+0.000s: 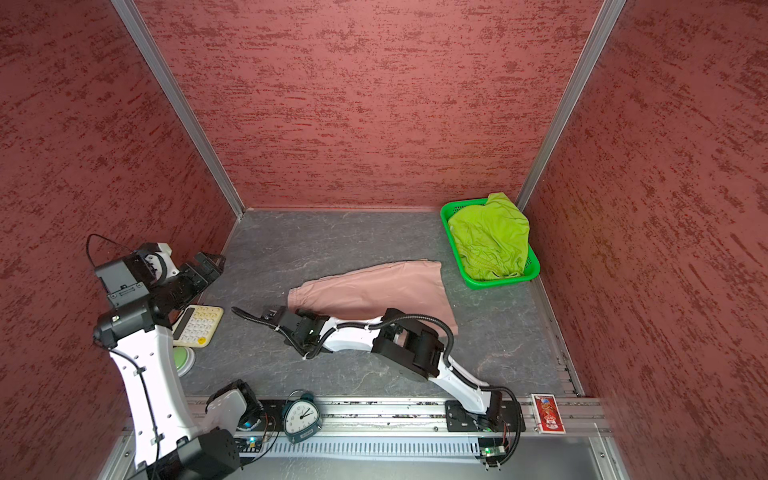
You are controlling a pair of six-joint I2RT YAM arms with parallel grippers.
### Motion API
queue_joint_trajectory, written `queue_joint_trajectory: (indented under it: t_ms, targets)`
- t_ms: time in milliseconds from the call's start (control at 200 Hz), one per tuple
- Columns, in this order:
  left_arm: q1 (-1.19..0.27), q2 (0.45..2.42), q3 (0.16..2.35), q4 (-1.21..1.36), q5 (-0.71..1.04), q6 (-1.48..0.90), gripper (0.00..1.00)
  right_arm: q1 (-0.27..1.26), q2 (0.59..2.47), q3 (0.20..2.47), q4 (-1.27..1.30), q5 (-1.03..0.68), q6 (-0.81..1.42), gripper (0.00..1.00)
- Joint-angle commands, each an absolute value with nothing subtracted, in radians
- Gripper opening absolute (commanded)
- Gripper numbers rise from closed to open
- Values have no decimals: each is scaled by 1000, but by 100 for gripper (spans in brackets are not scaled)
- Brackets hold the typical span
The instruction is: Fold and stack the shorts
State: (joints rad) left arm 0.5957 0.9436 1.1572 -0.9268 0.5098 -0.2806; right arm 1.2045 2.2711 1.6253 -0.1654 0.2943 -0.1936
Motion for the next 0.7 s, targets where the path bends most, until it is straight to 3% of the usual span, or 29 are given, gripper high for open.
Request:
queue_joint_trajectory:
  t_ms: [0,245,526,696]
  targets:
    - [595,972,1166,-912,586,-308,99,1161,2170,1511,26,178,-80,0]
    - [404,966,948,-843,579,-393,99,1125,2050,1307,239,136,-54,0]
    - [377,972,685,-621,684,-541,99,1115,1982,1167,406,70,-28,0]
    - [275,1054,597,-427,714,-644,99,1114,1999,1170,430,42,-42,0]
